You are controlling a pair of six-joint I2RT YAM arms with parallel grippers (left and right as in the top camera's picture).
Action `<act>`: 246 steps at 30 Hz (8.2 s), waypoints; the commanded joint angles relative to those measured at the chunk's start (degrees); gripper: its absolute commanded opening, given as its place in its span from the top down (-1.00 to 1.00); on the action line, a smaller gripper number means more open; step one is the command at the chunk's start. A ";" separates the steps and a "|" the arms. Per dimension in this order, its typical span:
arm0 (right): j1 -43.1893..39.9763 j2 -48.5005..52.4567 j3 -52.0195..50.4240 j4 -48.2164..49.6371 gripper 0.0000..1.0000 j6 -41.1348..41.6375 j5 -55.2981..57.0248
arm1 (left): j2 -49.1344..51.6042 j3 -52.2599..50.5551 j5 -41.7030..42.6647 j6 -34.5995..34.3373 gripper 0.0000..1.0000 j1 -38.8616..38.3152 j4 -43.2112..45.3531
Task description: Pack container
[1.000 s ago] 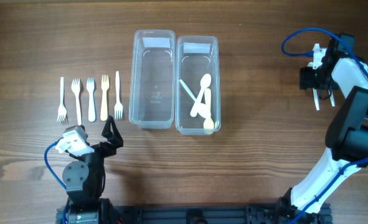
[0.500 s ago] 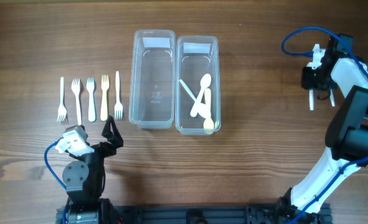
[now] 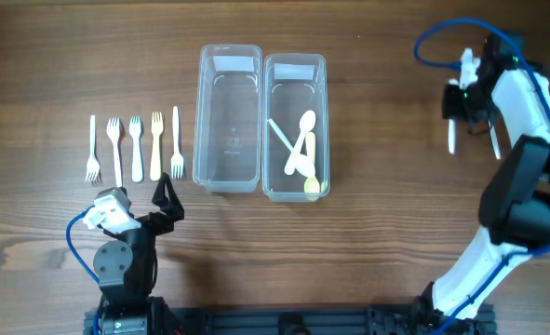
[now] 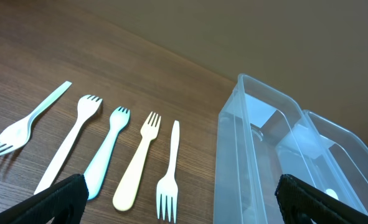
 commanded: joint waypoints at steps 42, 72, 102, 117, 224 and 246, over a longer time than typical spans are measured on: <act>33.97 -16.83 4.35 -3.56 0.15 17.73 11.23 | -0.15 -0.33 -0.13 -0.85 -0.99 0.17 -0.11; -9.92 1.27 2.86 4.63 -0.11 -13.11 1.79 | -0.15 -0.33 -0.13 -0.85 -1.00 0.17 -0.11; -13.42 11.23 4.28 9.01 0.91 -3.08 -6.58 | -0.15 -0.33 -0.15 -0.85 -1.00 0.17 -0.11; 3.54 -13.64 4.63 0.87 0.91 11.15 -21.24 | -0.15 -0.33 -0.13 -0.85 -1.00 0.17 -0.11; 3.80 -35.76 -20.11 -5.09 -0.99 7.04 -1.66 | 2.14 35.89 5.18 0.04 -0.99 0.11 -31.69; 3.80 -35.76 -20.11 -5.09 -0.99 7.04 -1.66 | 58.05 59.87 3.69 6.86 -1.00 0.13 -49.03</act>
